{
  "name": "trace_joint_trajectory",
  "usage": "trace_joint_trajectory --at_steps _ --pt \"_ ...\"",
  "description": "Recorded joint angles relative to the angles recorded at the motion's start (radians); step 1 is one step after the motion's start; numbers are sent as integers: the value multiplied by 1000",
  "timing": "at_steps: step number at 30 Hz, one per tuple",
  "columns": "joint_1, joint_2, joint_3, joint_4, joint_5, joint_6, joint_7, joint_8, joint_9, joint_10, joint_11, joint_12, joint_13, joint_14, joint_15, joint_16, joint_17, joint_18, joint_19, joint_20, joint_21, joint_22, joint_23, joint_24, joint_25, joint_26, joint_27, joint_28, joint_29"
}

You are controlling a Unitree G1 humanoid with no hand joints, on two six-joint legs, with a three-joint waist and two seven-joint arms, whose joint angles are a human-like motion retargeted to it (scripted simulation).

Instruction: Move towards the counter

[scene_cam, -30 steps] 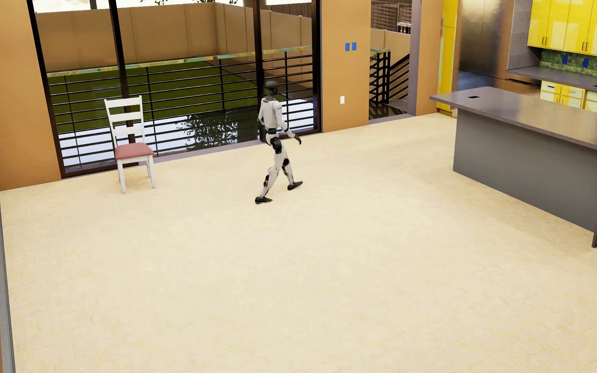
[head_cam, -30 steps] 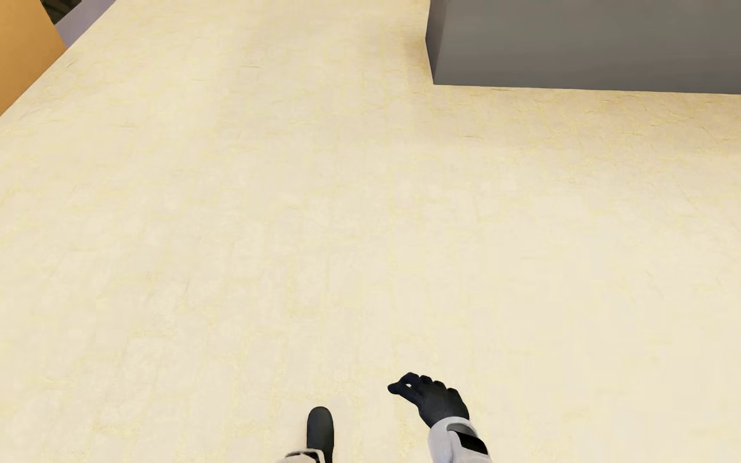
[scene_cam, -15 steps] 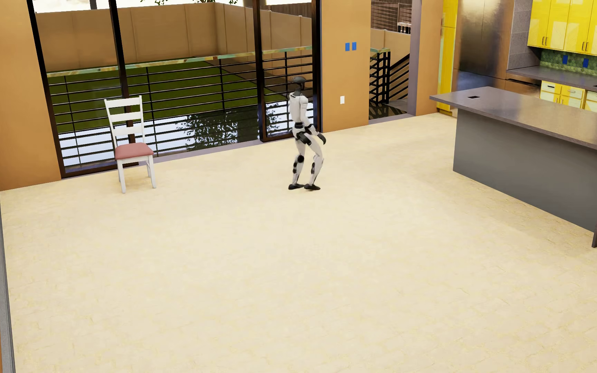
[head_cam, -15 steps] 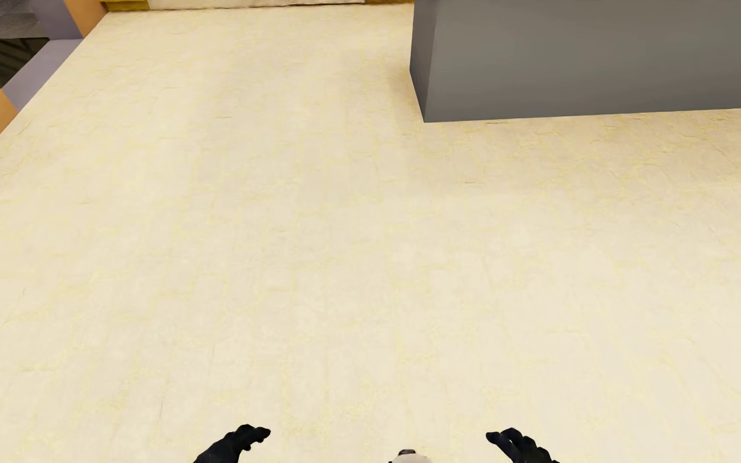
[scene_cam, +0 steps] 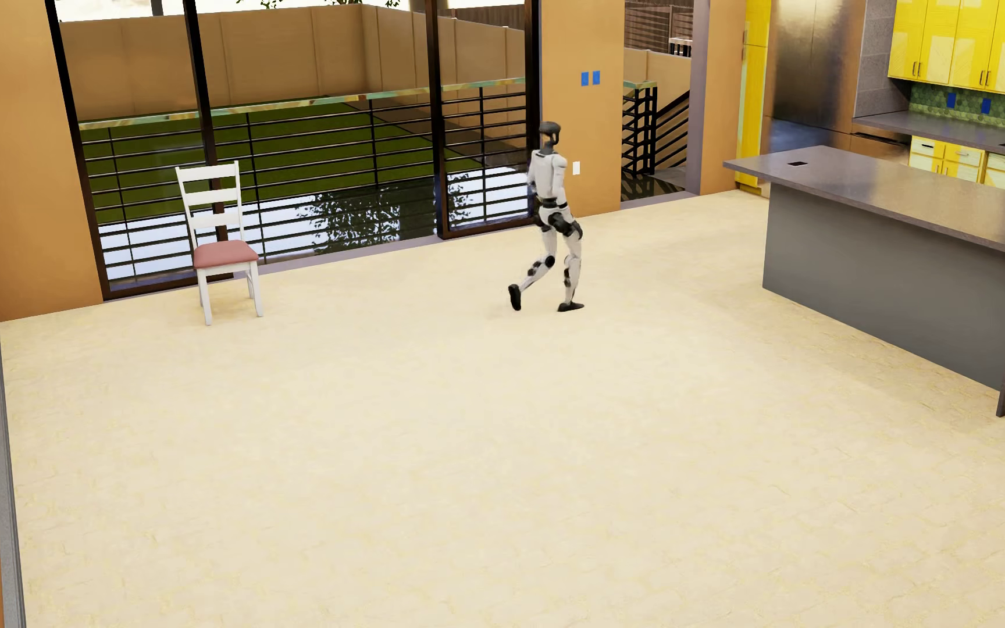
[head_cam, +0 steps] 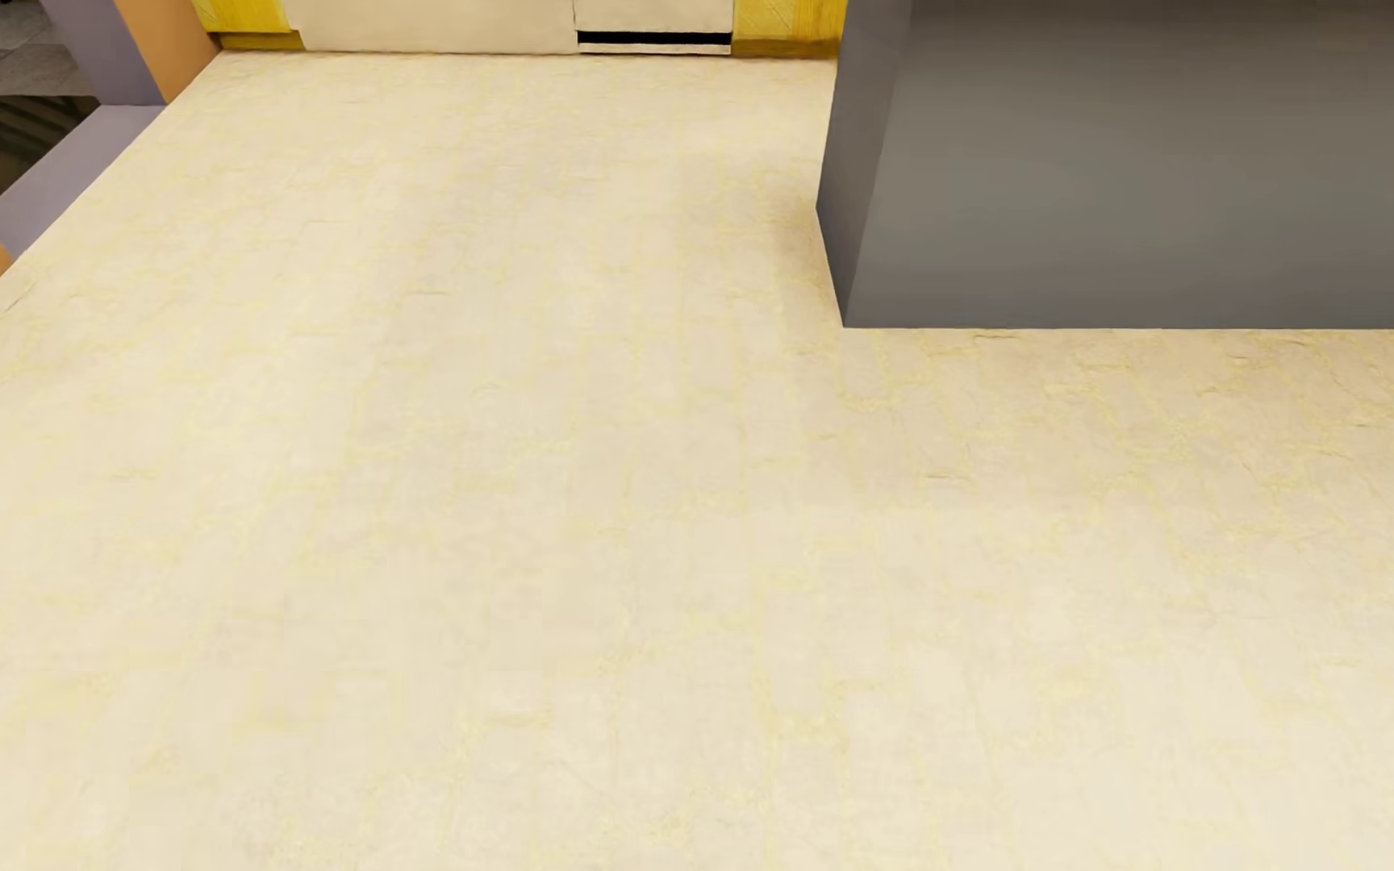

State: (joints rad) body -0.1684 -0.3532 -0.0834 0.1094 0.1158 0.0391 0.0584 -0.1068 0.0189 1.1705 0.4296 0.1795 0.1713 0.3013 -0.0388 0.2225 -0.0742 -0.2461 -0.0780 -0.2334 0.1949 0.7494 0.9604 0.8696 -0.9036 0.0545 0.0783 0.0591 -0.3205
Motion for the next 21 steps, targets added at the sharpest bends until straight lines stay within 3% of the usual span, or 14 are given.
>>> trace_joint_trajectory --at_steps 3,6,8,9,10,12,14,16,18,20,21 --pt "-209 96 24 68 56 29 11 12 16 59 16 74 -102 -270 -90 -19 2 58 -12 113 31 -71 10 -106 -25 57 -26 58 -2" --pt "-322 194 56 99 88 37 48 64 22 -242 15 114 -196 -435 -163 -56 13 148 -20 183 35 -106 -40 -151 -1 108 -60 96 -12" --pt "-348 261 71 100 98 37 94 96 20 -536 -14 111 -238 -420 -192 -56 10 170 -21 163 58 -87 -89 -125 11 109 -86 66 -19" --pt "-348 298 76 84 100 36 102 111 17 -693 -38 107 -253 -393 -200 -54 10 150 -21 149 70 -74 -111 -103 21 107 -97 44 -20" --pt "-338 333 78 65 101 34 101 125 14 -844 -59 104 -265 -368 -206 -55 11 101 -21 144 81 -67 -129 -83 31 104 -104 27 -21" --pt "-339 396 82 48 103 30 95 149 8 -971 -69 107 -278 -381 -231 -66 18 39 -16 164 104 -68 -143 -72 44 101 -105 24 -25" --pt "-332 458 88 34 88 25 100 168 -1 -917 -63 105 -269 -292 -228 -89 20 126 -8 183 117 -64 -135 -73 51 103 -94 30 -28" --pt "-304 504 95 18 57 9 122 178 -14 -848 -27 98 -238 -191 -177 -110 17 188 -5 194 118 -43 -97 -63 54 113 -67 30 -22" --pt "-258 494 101 -24 8 -18 146 177 -26 -813 84 85 -196 -237 -42 -133 9 225 15 207 112 -18 -36 -57 52 122 -21 29 14" --pt "-197 400 109 -69 -59 -47 191 162 -29 -813 316 61 -166 -293 135 -158 -22 259 70 215 141 -5 8 -57 26 121 6 34 92" --pt "-171 327 113 -91 -107 -62 219 142 -27 -810 460 48 -157 -320 227 -168 -51 273 133 213 169 -5 11 -57 -1 116 1 35 133"
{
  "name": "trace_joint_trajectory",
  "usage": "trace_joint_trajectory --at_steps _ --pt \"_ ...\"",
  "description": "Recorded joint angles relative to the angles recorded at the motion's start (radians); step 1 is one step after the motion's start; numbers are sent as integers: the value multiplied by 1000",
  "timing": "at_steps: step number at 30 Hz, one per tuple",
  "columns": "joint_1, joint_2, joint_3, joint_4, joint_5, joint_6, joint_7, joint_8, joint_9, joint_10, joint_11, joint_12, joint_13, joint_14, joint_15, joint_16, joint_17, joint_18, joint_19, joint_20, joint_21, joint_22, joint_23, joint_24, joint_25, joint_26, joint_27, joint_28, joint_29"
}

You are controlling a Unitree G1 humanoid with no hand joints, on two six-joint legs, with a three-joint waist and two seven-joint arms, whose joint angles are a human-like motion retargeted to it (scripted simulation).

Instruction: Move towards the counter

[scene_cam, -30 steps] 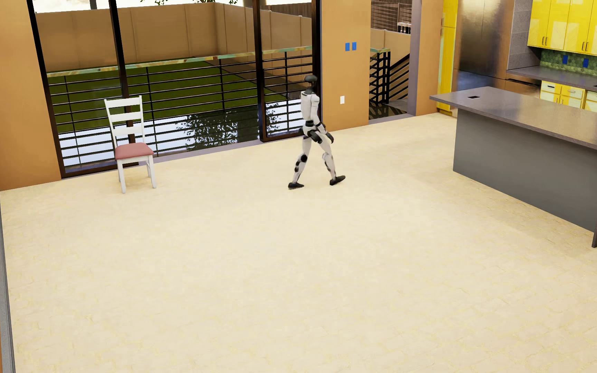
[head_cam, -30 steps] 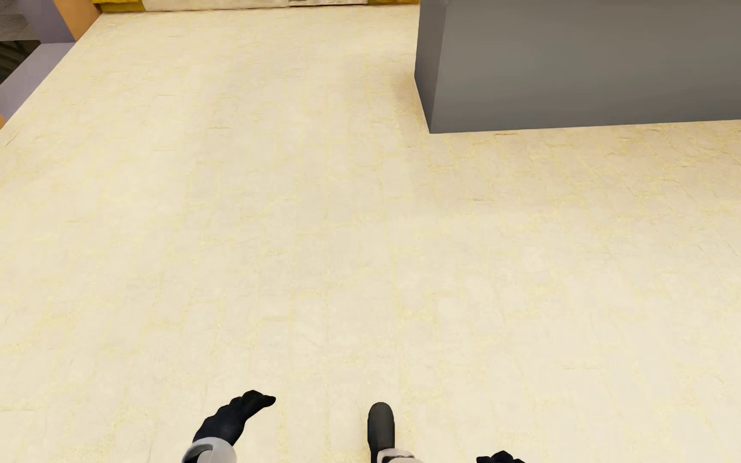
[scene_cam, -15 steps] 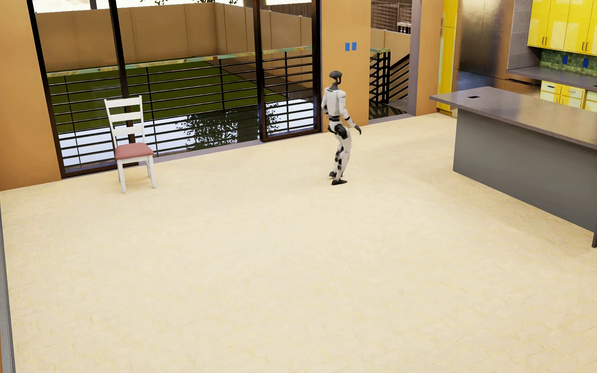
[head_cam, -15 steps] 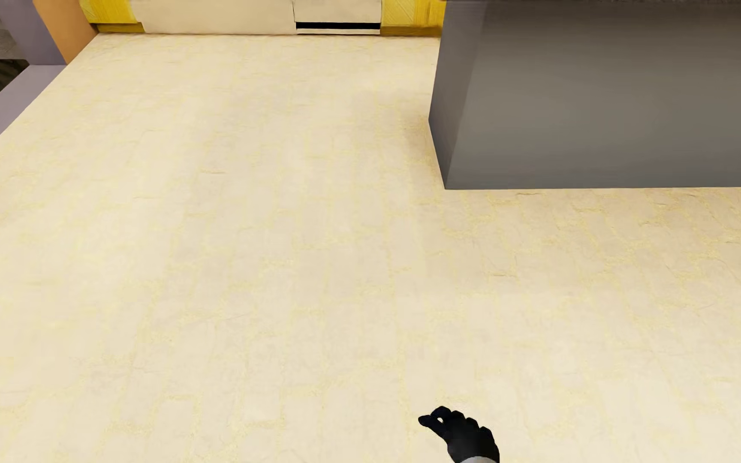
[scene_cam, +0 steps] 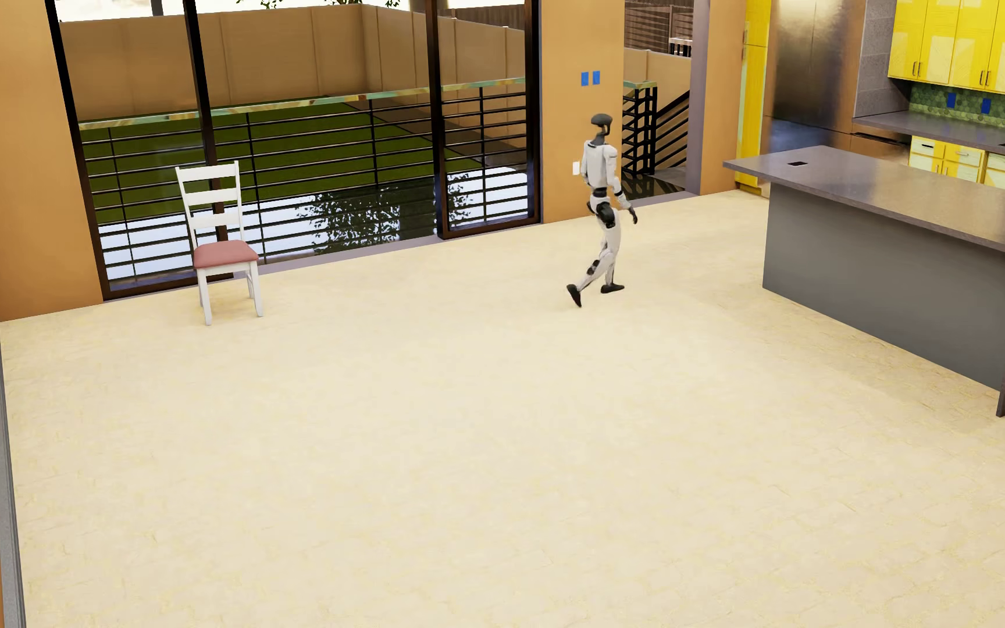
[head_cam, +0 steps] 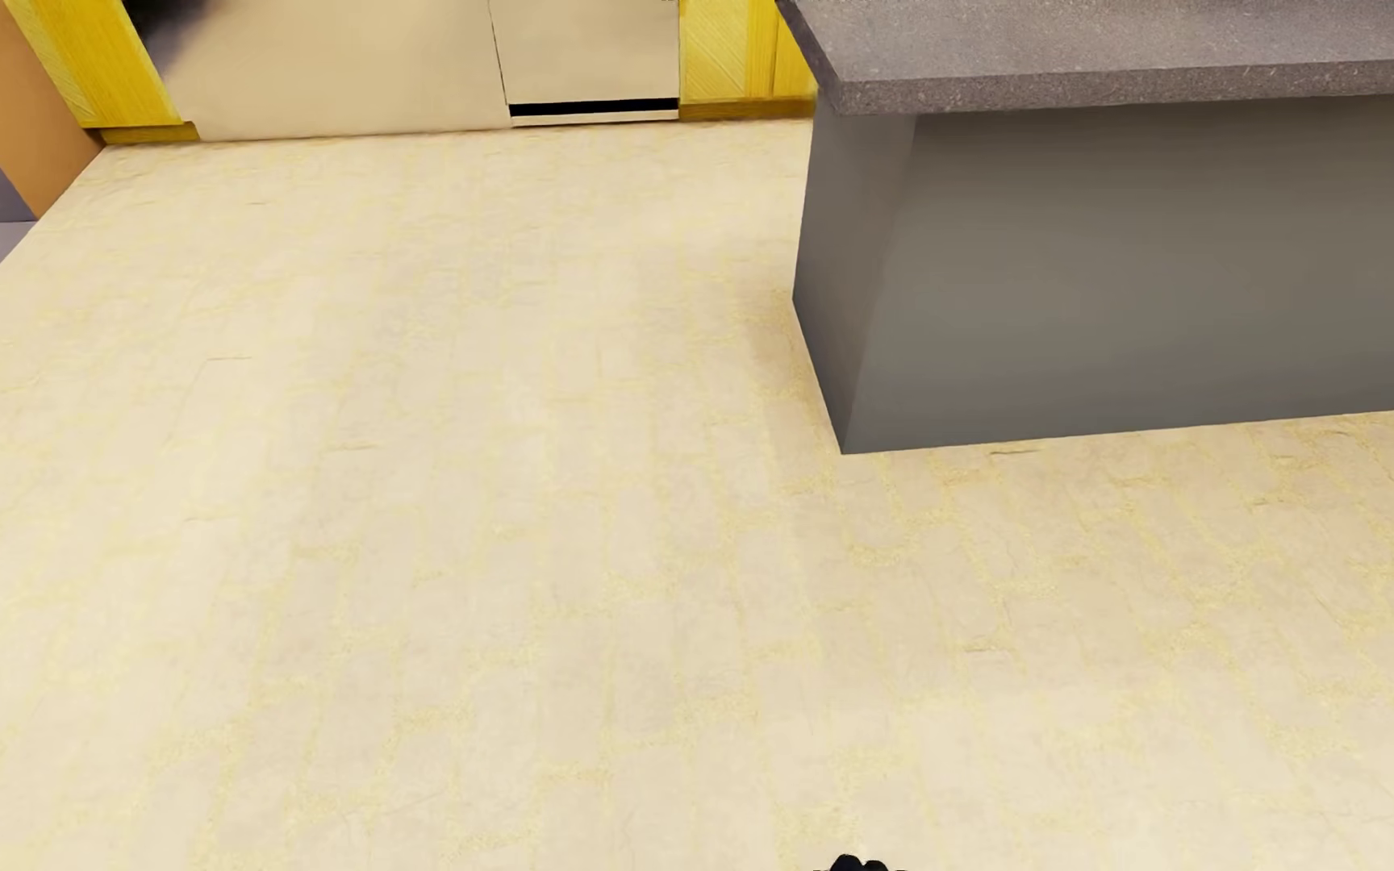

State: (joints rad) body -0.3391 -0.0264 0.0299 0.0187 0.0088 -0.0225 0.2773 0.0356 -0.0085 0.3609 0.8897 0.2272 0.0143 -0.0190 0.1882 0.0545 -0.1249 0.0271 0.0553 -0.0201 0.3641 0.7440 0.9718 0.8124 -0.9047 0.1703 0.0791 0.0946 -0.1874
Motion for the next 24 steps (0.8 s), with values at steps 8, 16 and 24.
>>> trace_joint_trajectory --at_steps 8,16,24 --pt "192 -437 -45 -156 -146 -75 26 -18 21 22 87 -121 132 -173 -346 -13 -65 31 13 -20 -183 30 -146 31 149 -69 52 50 -66" --pt "361 -324 -102 -184 -29 -51 -177 177 15 -40 -489 -169 180 -142 -157 6 -11 -30 -41 -109 -178 18 -103 8 89 -60 64 43 -34" --pt "399 -196 -102 -117 -9 -11 -295 57 -7 -2 -581 -79 45 -43 -192 34 7 -170 -92 -170 -167 94 -138 27 57 -29 25 -18 30"
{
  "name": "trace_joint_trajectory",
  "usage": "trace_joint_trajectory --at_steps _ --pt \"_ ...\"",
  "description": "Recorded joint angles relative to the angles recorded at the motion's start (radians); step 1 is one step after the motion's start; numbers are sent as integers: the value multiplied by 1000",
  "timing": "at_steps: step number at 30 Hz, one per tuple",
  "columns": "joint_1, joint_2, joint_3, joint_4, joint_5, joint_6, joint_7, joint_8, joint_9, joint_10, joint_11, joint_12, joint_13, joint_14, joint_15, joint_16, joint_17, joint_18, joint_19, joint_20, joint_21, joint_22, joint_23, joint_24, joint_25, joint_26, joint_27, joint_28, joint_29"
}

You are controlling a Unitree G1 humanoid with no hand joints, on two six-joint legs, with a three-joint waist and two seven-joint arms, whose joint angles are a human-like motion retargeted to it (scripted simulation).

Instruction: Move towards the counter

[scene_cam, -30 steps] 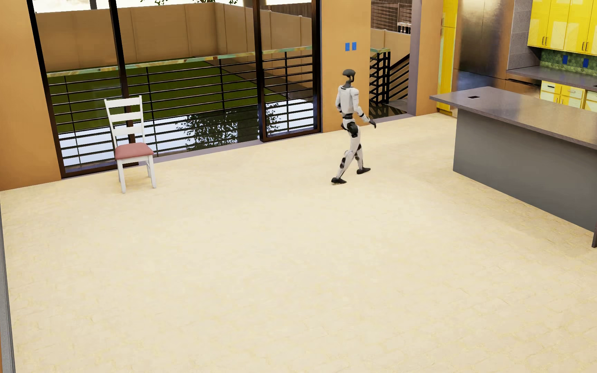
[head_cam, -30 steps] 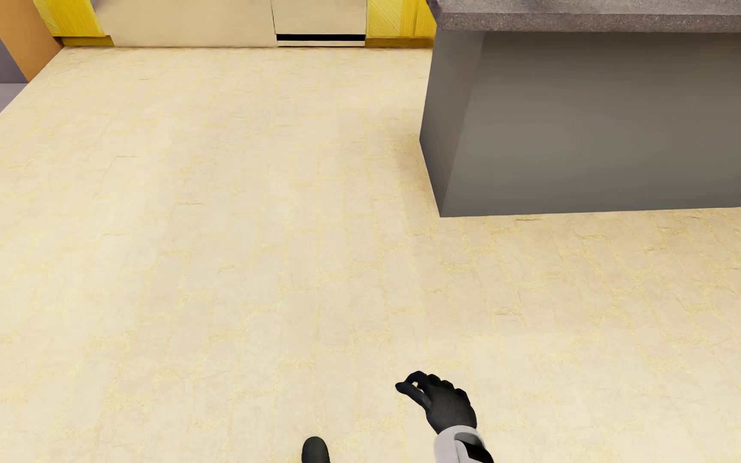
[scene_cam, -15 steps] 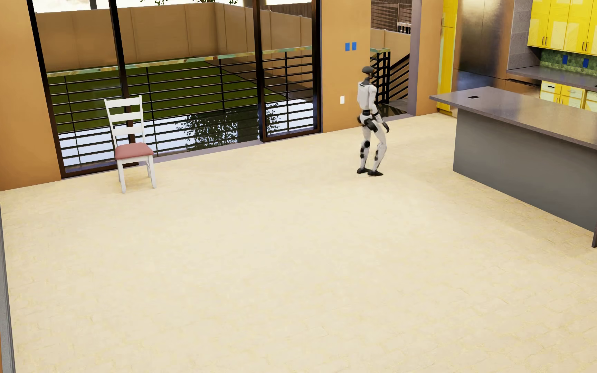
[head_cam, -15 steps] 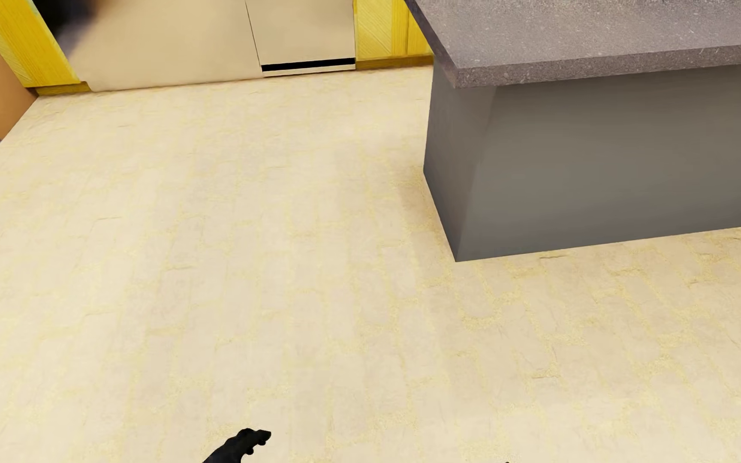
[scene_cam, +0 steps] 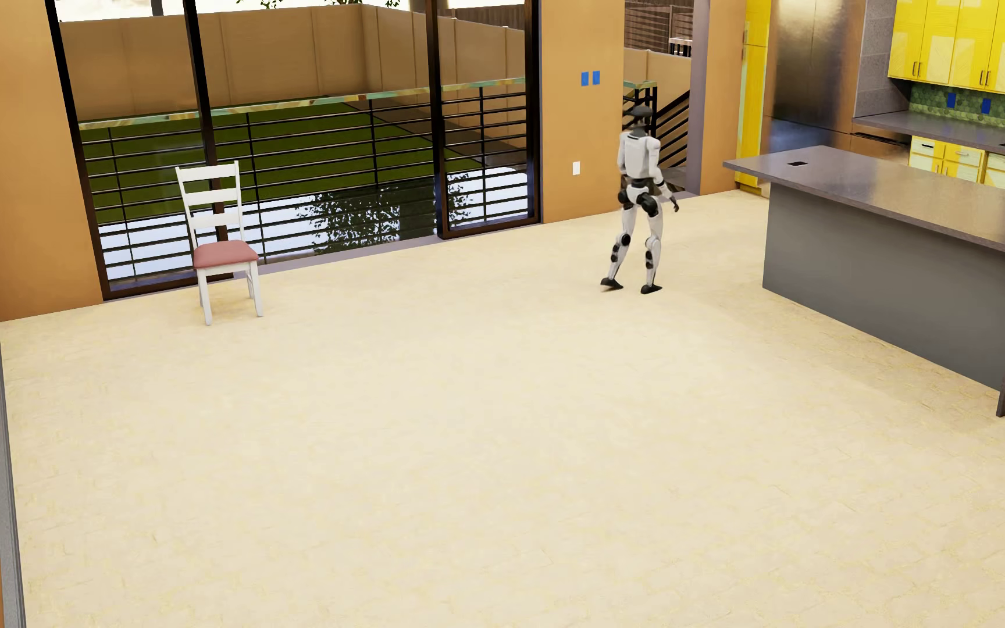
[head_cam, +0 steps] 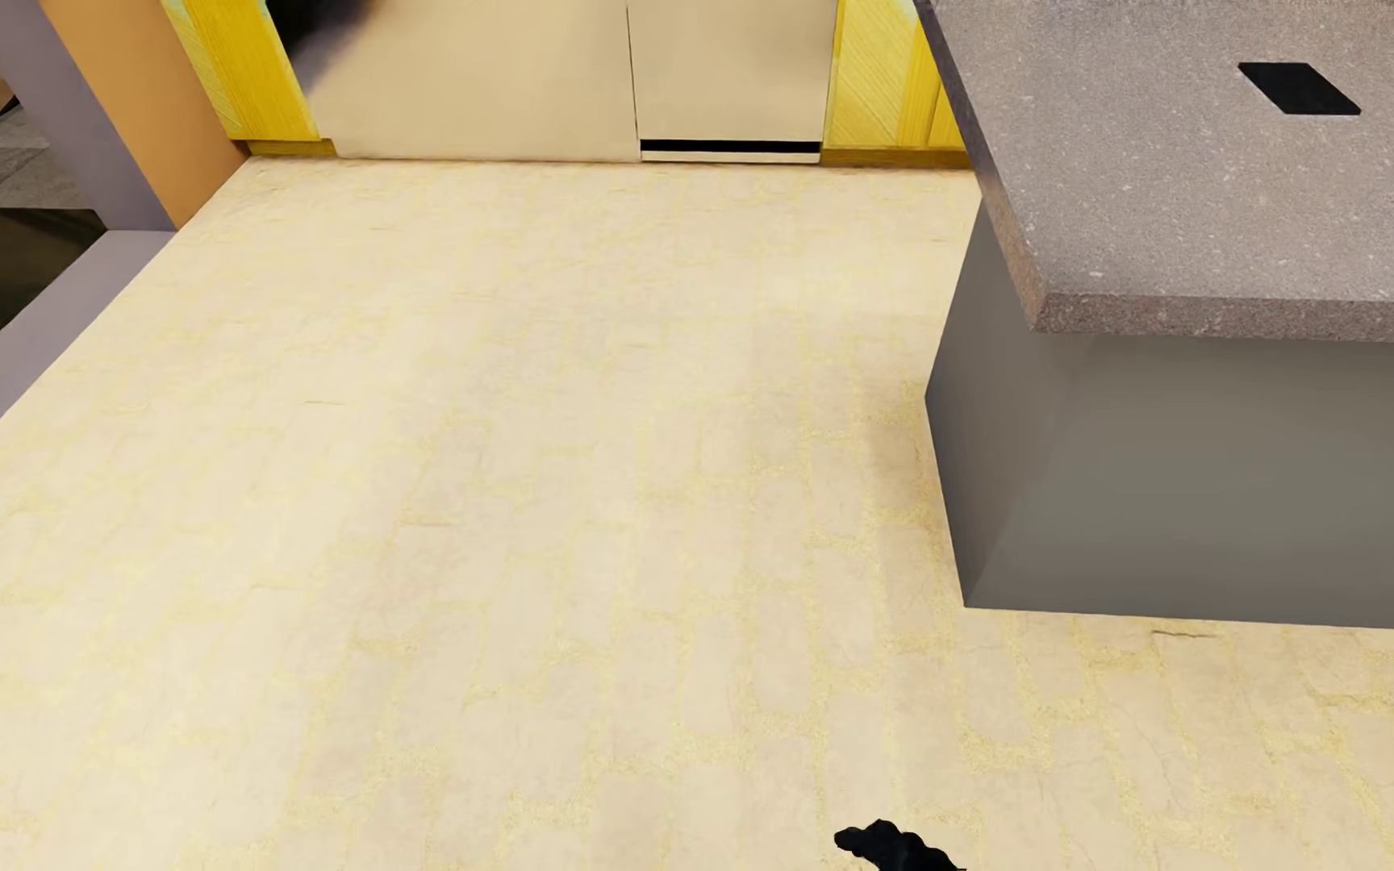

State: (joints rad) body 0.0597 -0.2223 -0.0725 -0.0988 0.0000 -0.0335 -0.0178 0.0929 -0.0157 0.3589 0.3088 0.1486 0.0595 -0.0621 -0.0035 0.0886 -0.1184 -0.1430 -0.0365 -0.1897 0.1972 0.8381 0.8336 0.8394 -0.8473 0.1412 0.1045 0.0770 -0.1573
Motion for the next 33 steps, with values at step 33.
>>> trace_joint_trajectory --at_steps 33 --pt "-219 18 -6 170 141 88 44 -24 -17 467 49 -20 -13 -33 -139 48 21 -84 -29 33 19 -70 121 -28 -26 -12 14 14 -22"
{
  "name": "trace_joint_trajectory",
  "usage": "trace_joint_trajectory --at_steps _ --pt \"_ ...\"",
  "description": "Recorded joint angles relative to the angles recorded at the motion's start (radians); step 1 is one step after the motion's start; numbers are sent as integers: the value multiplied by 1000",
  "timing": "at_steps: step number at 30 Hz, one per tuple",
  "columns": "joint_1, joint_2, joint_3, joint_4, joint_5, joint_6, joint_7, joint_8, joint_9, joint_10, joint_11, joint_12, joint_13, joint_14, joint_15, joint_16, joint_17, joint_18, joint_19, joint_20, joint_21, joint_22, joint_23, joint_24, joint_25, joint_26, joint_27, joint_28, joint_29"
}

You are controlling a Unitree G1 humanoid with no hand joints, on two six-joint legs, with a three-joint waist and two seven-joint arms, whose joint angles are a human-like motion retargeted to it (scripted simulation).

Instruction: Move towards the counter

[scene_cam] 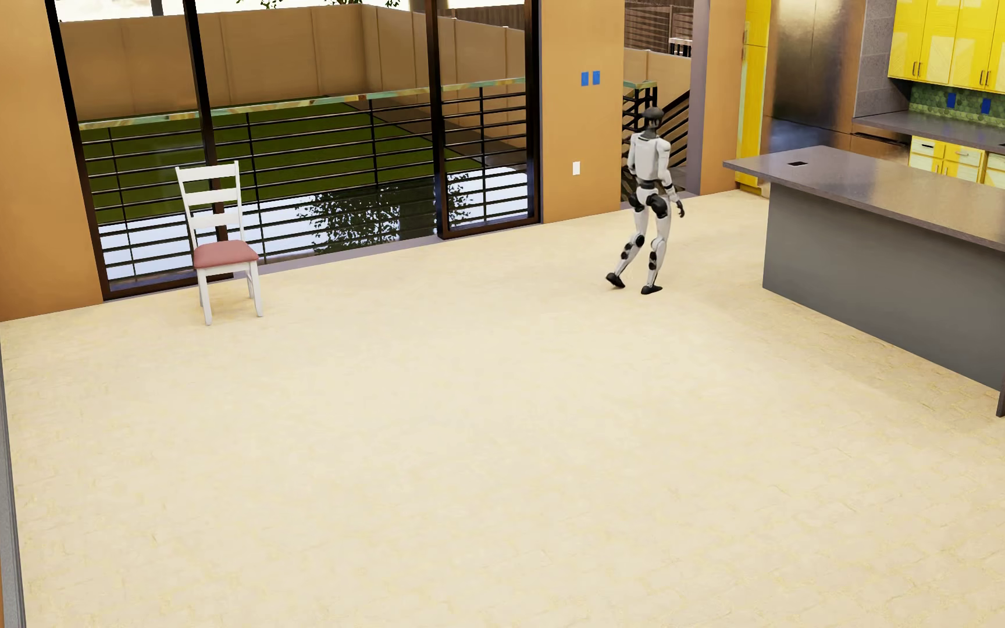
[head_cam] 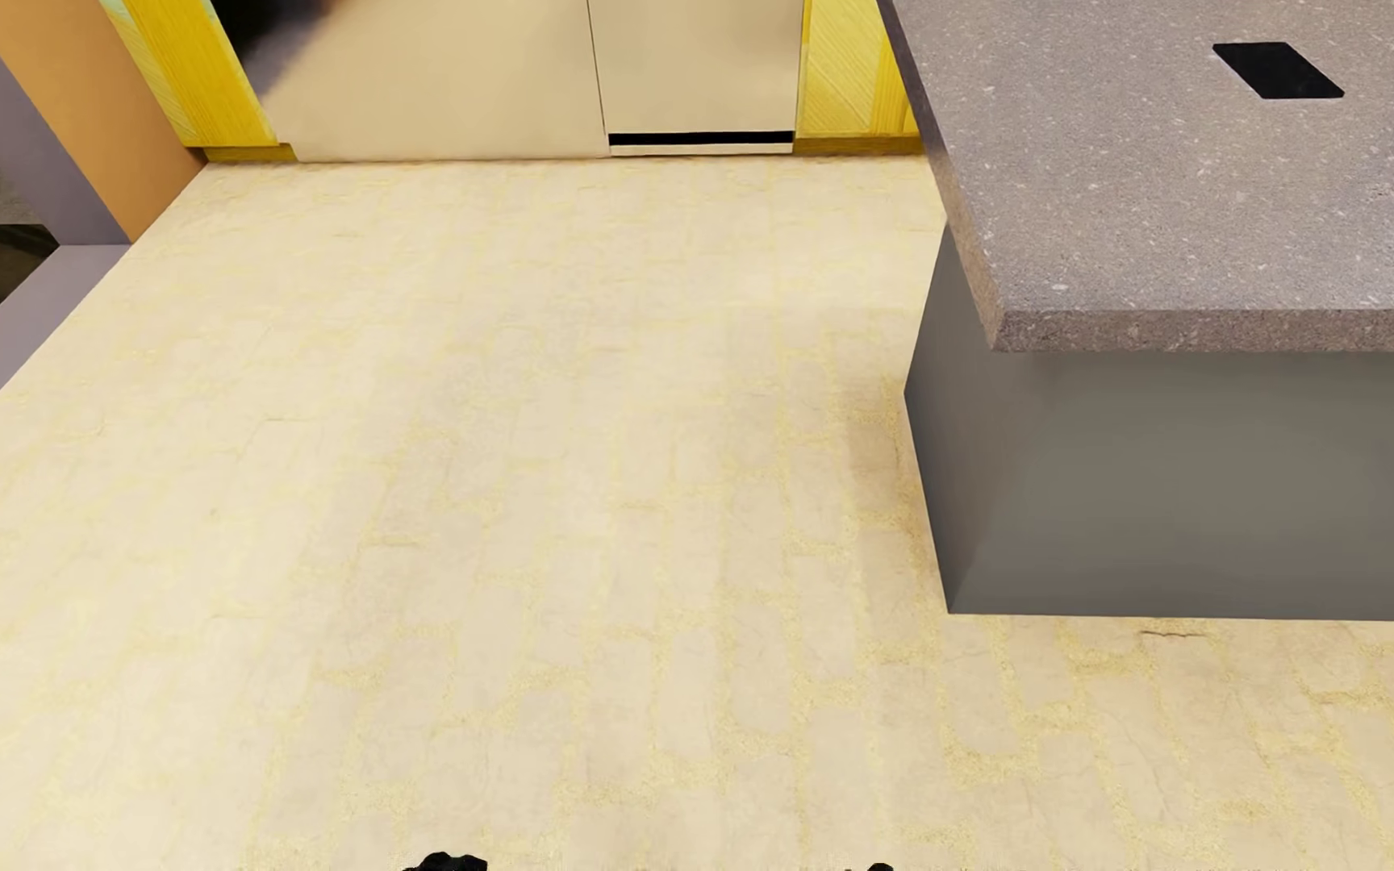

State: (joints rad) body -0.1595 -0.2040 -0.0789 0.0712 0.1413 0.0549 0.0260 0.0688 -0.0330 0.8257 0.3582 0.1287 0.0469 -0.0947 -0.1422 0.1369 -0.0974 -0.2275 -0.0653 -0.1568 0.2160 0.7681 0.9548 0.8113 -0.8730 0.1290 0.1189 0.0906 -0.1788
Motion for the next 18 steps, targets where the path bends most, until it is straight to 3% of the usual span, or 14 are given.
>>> trace_joint_trajectory --at_steps 5,11,15,18 --pt "8 8 12 68 -7 5 111 19 0 -245 -32 2 -49 -143 16 -17 4 127 10 -6 7 -2 -16 3 -3 10 -13 0 -4" --pt "-76 0 24 -11 -11 -1 -93 44 14 -316 -38 -1 -73 -141 25 -10 15 94 31 7 24 -14 -24 9 3 14 -19 5 -4" --pt "1 14 21 -27 -34 -8 -36 70 11 -453 -58 -2 -53 -125 37 -20 12 173 51 5 21 3 -15 9 14 14 -8 3 -13" --pt "36 21 21 -64 -72 -24 -47 61 9 -524 -59 -27 -3 -97 35 -24 14 189 71 -9 2 34 -15 23 15 13 25 -8 -77"
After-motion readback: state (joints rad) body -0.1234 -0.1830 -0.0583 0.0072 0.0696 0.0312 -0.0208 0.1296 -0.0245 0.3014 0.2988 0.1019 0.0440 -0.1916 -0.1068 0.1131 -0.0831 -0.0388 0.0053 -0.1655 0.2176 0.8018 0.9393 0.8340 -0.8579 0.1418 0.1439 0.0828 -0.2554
